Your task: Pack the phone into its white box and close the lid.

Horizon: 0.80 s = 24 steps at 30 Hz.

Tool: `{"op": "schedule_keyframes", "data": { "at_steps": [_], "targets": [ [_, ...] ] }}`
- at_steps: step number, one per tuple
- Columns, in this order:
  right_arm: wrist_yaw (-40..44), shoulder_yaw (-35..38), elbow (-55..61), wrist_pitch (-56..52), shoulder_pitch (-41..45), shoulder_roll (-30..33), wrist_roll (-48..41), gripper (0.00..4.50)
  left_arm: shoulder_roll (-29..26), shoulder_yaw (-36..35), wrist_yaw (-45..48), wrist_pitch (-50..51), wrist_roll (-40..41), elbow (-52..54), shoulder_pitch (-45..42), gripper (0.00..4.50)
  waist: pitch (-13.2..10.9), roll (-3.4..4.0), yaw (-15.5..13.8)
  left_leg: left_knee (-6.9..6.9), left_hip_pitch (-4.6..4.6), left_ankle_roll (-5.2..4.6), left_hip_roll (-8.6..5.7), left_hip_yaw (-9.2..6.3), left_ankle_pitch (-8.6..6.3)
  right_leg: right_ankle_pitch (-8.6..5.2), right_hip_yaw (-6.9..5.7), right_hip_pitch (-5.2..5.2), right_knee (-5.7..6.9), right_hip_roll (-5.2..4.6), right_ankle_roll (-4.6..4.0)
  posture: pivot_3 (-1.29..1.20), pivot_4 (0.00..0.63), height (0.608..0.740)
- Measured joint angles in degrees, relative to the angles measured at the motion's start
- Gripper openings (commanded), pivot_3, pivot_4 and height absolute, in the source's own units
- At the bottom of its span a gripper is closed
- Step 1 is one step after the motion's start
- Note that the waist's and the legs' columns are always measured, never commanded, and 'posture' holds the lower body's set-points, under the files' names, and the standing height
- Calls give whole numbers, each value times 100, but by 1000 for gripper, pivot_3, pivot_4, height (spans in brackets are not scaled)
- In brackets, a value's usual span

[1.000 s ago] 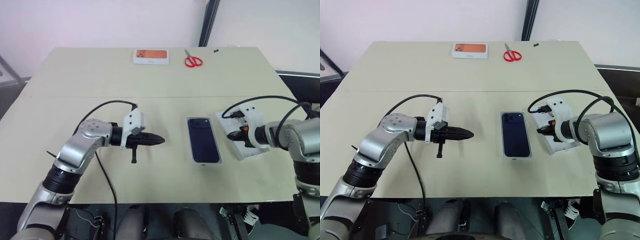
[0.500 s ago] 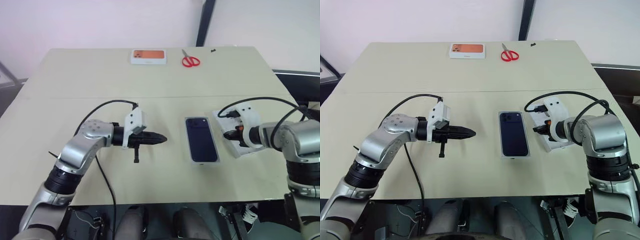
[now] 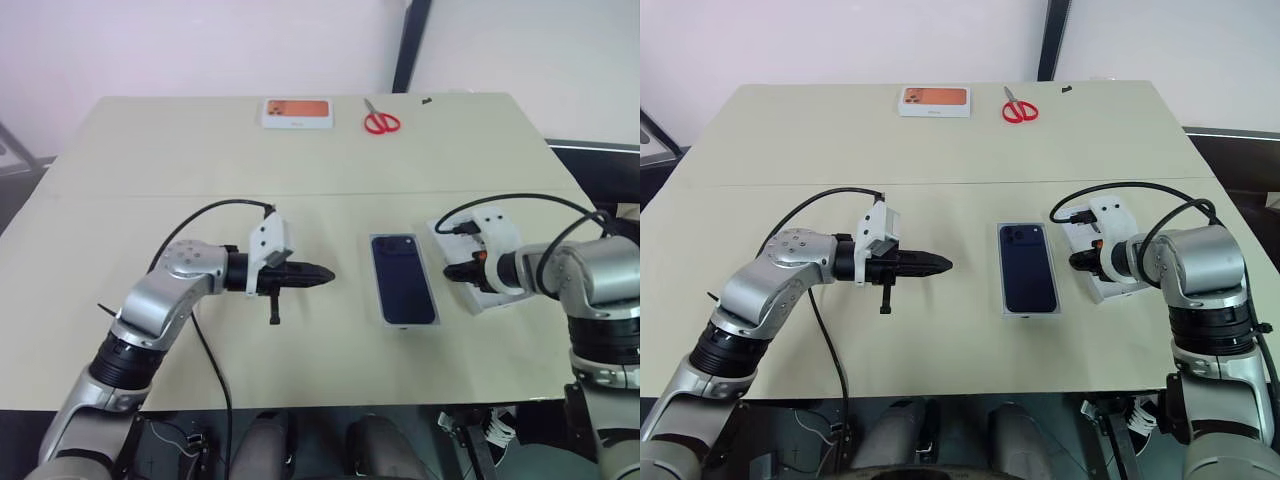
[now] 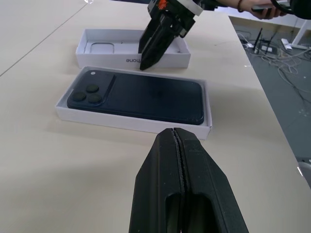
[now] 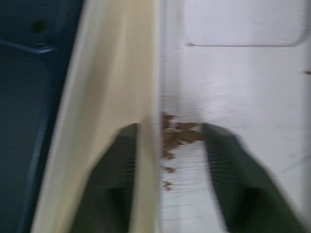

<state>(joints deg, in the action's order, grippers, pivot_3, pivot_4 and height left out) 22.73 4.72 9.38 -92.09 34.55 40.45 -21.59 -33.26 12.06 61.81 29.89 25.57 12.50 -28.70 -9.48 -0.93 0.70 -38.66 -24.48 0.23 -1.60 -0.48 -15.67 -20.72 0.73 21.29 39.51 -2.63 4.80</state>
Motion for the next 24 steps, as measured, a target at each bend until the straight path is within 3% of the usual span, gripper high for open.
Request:
{"op": "schedule_keyframes", "data": {
  "at_steps": [1,7,10,12,15,19,21,24],
  "targets": [
    [1,2,-2,-1,5,-27,-3,35,0,0,-9,0,-1,0,0,0,0,0,1,1,0,0,0,0,0,0,0,0,0,0,0,0,150,740],
    [-90,163,-122,-4,173,-116,-52,35,-13,-4,-97,-10,-12,-9,-1,0,-1,2,2,1,-1,0,0,1,0,0,1,2,0,0,0,0,150,740],
    [-111,809,-470,-4,738,-324,-526,35,24,-74,-230,-62,-57,-139,-11,0,-1,5,18,6,1,6,0,3,4,0,2,6,2,0,0,0,150,740],
    [-190,1260,-840,-3,1142,-349,-1357,35,76,-176,-336,-133,-111,-323,-36,0,-1,5,15,11,1,10,0,3,6,0,1,7,2,1,0,0,150,740],
    [-726,1497,-1674,-1,1536,-184,-3585,35,94,-272,-475,-327,-252,-713,-109,0,-2,4,9,13,0,12,2,4,7,0,-2,4,-6,1,0,0,150,740],
    [-2039,1148,-2614,15,1689,-31,-6291,35,103,-285,-554,-647,-519,-1186,-226,0,-2,4,10,2,-2,4,3,9,3,0,-2,-5,-11,-1,0,0,150,740],
    [-3007,594,-2639,391,1559,129,-7919,35,117,-286,-558,-792,-625,-1369,-292,0,-2,4,12,-6,-6,-15,7,9,-8,0,-4,-8,-12,-1,0,0,150,740],
    [-3615,265,-2373,769,1296,-195,-8789,35,163,-294,-560,-897,-660,-1507,-322,0,-2,3,28,-16,-10,-39,10,12,-22,0,-5,-10,-13,1,1,0,150,740]
  ]
}}
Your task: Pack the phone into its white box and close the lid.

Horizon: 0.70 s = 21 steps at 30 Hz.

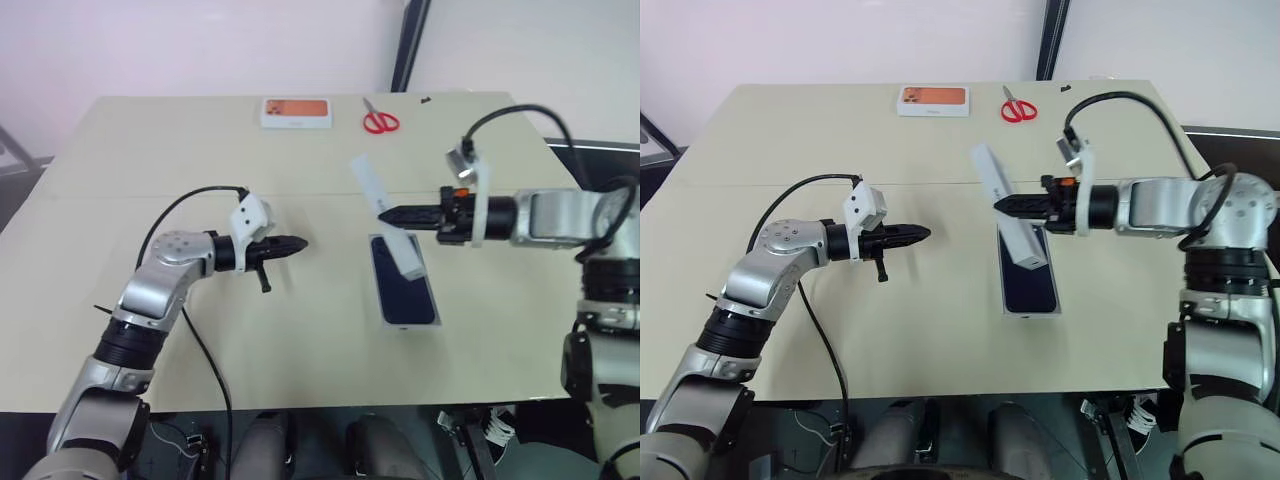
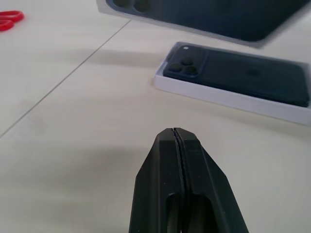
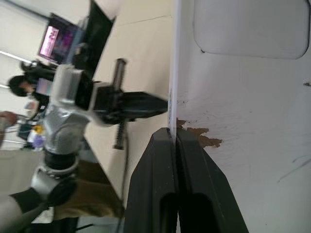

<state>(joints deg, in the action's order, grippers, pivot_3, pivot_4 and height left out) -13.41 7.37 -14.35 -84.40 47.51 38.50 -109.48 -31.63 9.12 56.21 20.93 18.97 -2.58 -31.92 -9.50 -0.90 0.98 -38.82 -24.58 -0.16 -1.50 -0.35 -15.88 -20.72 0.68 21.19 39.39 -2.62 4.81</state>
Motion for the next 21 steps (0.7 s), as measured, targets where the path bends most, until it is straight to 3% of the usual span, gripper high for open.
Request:
{"op": "schedule_keyframes", "data": {
  "at_steps": [4,9,12,15,18,21],
  "targets": [
    [-1406,152,1110,867,-935,-1443,-169,35,60,-4,-12,-36,-49,-33,-11,0,2,1,9,0,-9,1,5,2,0,0,0,14,9,2,1,0,150,740],
    [-4700,278,3011,2687,-2133,-3666,-209,35,110,-23,-35,-39,-94,-17,14,0,3,3,1,-35,-74,40,3,1,23,1,2,88,65,0,3,0,150,740],
    [-5757,299,3650,3246,-2362,-4029,-283,35,132,-23,-42,-33,-99,-11,36,0,3,3,-8,-35,-73,44,0,1,25,2,3,91,67,-1,4,0,150,740],
    [-6164,347,3839,3418,-2381,-4020,-341,957,195,-16,-41,-30,-107,2,36,0,5,6,2,-33,-71,46,-1,2,26,2,4,95,65,1,3,0,150,740],
    [-6143,516,3746,3318,-2331,-3739,-336,2451,293,85,-25,-21,-147,3,34,0,5,6,6,-32,-71,46,-1,3,27,2,4,96,65,2,3,0,150,740],
    [-5648,702,3259,2834,-2077,-2978,-322,3956,472,191,5,2,-153,36,28,0,4,7,1,-32,-73,46,-1,6,27,2,5,95,65,3,3,0,150,740]
  ]
}}
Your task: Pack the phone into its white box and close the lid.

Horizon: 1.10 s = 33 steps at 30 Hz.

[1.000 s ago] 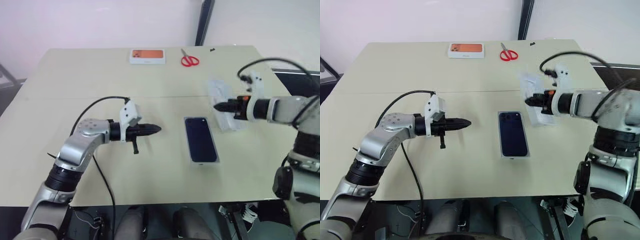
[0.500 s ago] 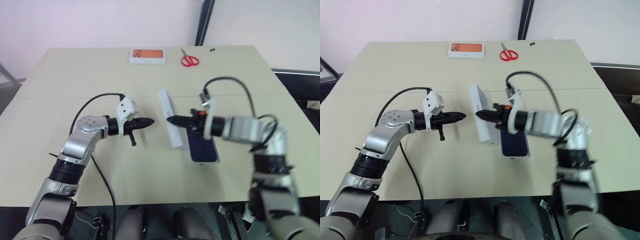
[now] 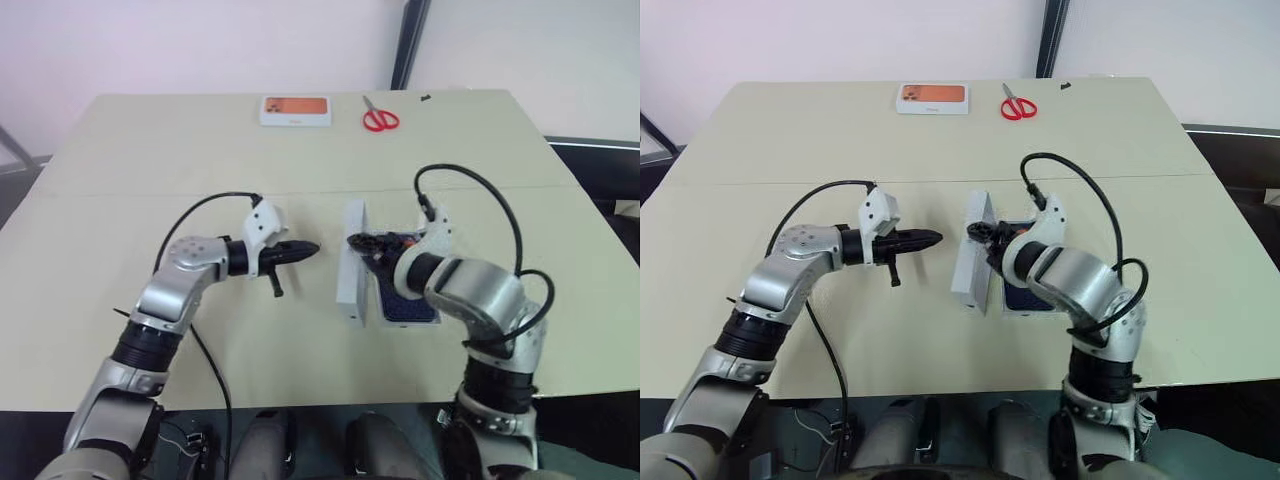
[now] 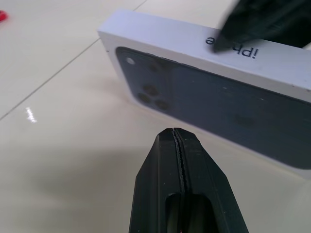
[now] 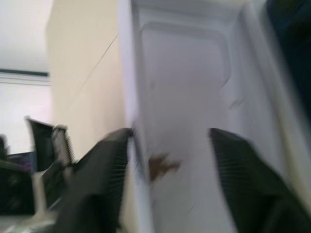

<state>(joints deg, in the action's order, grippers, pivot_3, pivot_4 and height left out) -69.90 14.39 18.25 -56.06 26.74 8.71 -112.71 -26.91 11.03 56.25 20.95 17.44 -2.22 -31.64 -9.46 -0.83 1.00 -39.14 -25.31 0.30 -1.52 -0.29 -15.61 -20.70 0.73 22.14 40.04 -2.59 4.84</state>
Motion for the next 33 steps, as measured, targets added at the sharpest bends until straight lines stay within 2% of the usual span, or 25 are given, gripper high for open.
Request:
{"op": "schedule_keyframes", "data": {
  "at_steps": [3,6,8,12,15,19,21,22,24,26,27,30,33],
  "targets": [
    [1144,82,-793,-841,318,1363,-8,3956,134,156,44,15,-6,66,-18,0,-1,3,-5,2,0,-2,1,4,-1,0,1,-2,-5,0,0,0,150,740],
    [2296,-148,-1562,-1663,854,3019,15,3956,356,300,51,113,-11,135,-80,0,-4,13,-20,3,-3,-8,1,9,-2,0,4,0,-9,0,0,0,150,740],
    [2934,-382,-1750,-2020,1156,3702,191,3956,522,408,23,194,-35,158,-126,0,-4,13,-12,6,-4,-39,5,9,-21,0,5,0,-10,4,0,0,150,740],
    [4274,-797,-1727,-2359,1428,4220,1238,3956,847,642,-34,253,-102,189,-357,0,-3,14,-5,5,-5,-44,9,10,-23,0,6,-1,-10,8,0,0,150,740],
    [5527,-1168,-1566,-2287,1445,4556,2457,3956,908,659,-141,302,-176,151,-435,0,-3,14,-28,2,-9,-43,8,10,-23,0,6,2,-10,7,0,0,150,740],
    [7448,-1836,-924,-1491,1421,5278,4354,3956,894,485,-397,517,-187,17,-497,0,-3,14,-45,-2,-10,-45,7,9,-24,0,6,4,-11,5,0,0,150,740],
    [7747,-1872,-863,-1327,1417,5323,4656,3452,878,354,-449,561,-187,6,-531,0,-3,14,-38,-2,-9,-45,7,7,-24,0,6,4,-10,5,0,0,150,740],
    [8227,-2046,-720,-990,1314,5485,5107,3092,844,332,-491,652,-181,26,-610,0,-3,14,-44,-2,-10,-44,7,7,-23,0,6,7,-10,5,0,0,150,740],
    [9228,-2612,-265,-223,918,6093,6195,2150,276,355,-316,908,-218,227,-614,0,-4,14,-33,3,-11,-44,7,6,-23,0,7,12,-10,6,0,0,150,740],
    [9844,-2879,-152,270,673,6302,6911,1051,-74,415,-127,1066,-303,325,-600,0,-3,14,-26,1,-8,-43,7,7,-23,0,8,11,-10,6,0,0,150,740],
    [10059,-2956,-128,455,606,6330,7168,643,-163,493,-54,1137,-330,378,-599,0,-3,15,-28,0,-8,-43,7,7,-23,0,8,10,-9,6,0,0,150,740],
    [10615,-3156,25,997,514,6331,7966,643,-223,1101,151,1332,-522,571,-592,0,-3,15,-64,-5,-7,-41,5,6,-22,0,8,7,-9,4,0,0,150,740],
    [10873,-3162,53,1278,419,6298,8542,643,-38,1354,109,1525,-658,501,-627,0,-3,14,-67,-7,-9,-38,5,5,-20,0,8,7,-9,4,0,0,150,740]
  ]
}}
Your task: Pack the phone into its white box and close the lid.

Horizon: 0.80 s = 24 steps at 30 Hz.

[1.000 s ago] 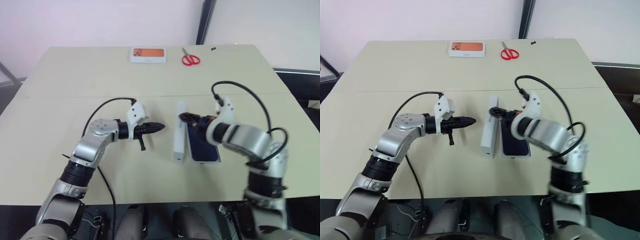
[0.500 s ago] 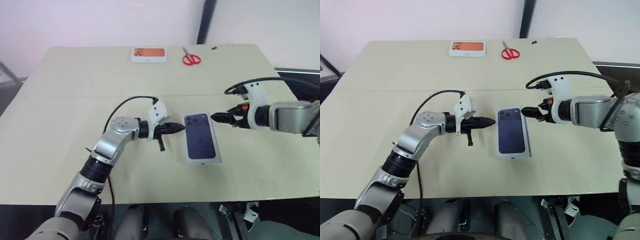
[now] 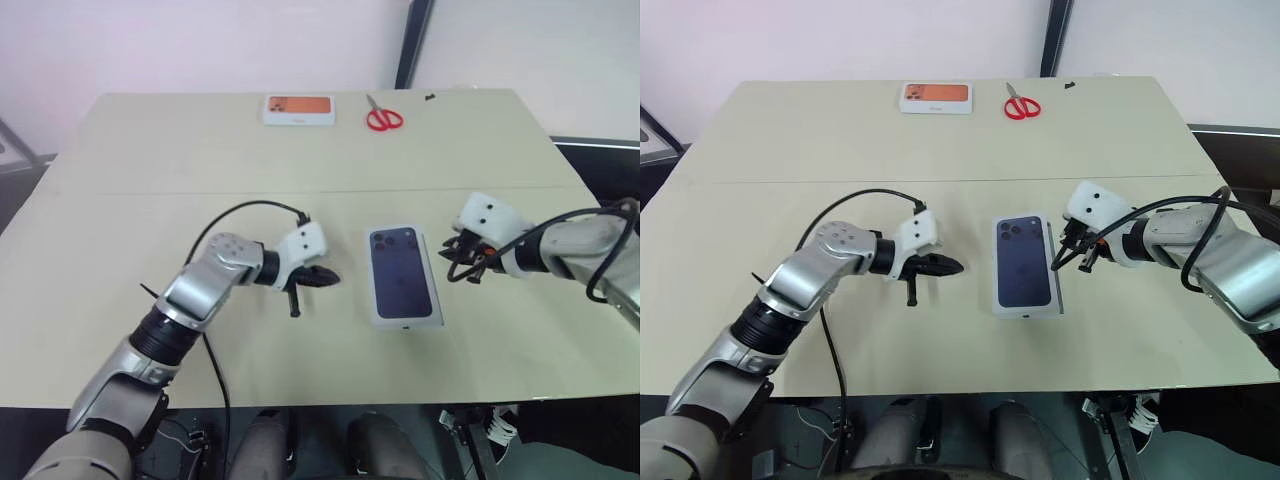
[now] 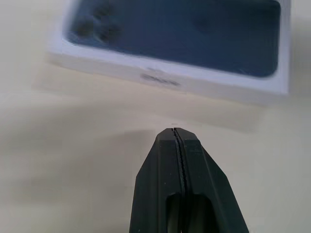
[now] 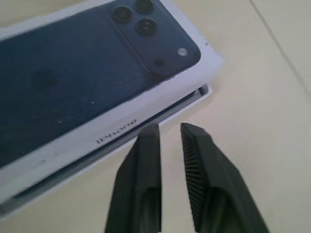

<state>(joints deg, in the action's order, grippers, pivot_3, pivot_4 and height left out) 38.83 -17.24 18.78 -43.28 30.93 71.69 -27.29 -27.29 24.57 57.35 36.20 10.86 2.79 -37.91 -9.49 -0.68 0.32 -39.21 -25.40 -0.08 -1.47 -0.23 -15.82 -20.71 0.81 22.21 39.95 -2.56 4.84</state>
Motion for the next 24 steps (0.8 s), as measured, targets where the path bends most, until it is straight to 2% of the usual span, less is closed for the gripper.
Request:
{"op": "schedule_keyframes", "data": {
  "at_steps": [7,9,10,24],
  "targets": [
    [418,2,16,299,-289,-286,833,643,546,348,-214,269,-223,-189,-296,0,0,0,24,1,1,30,0,0,17,0,0,1,5,1,0,0,150,740],
    [505,5,17,408,-381,-339,1016,98,657,399,-285,314,-291,-261,-300,0,0,0,25,1,1,30,0,0,17,0,0,1,5,1,0,0,150,740],
    [562,10,23,452,-426,-375,1090,19,677,409,-299,329,-316,-284,-299,0,0,0,26,1,1,30,0,0,17,0,0,2,5,1,0,0,150,740],
    [947,269,143,665,-679,-576,1738,19,843,411,-444,345,-486,-323,-300,0,0,0,10,-1,2,32,-1,0,19,0,0,1,7,0,0,0,150,740]
  ]
}}
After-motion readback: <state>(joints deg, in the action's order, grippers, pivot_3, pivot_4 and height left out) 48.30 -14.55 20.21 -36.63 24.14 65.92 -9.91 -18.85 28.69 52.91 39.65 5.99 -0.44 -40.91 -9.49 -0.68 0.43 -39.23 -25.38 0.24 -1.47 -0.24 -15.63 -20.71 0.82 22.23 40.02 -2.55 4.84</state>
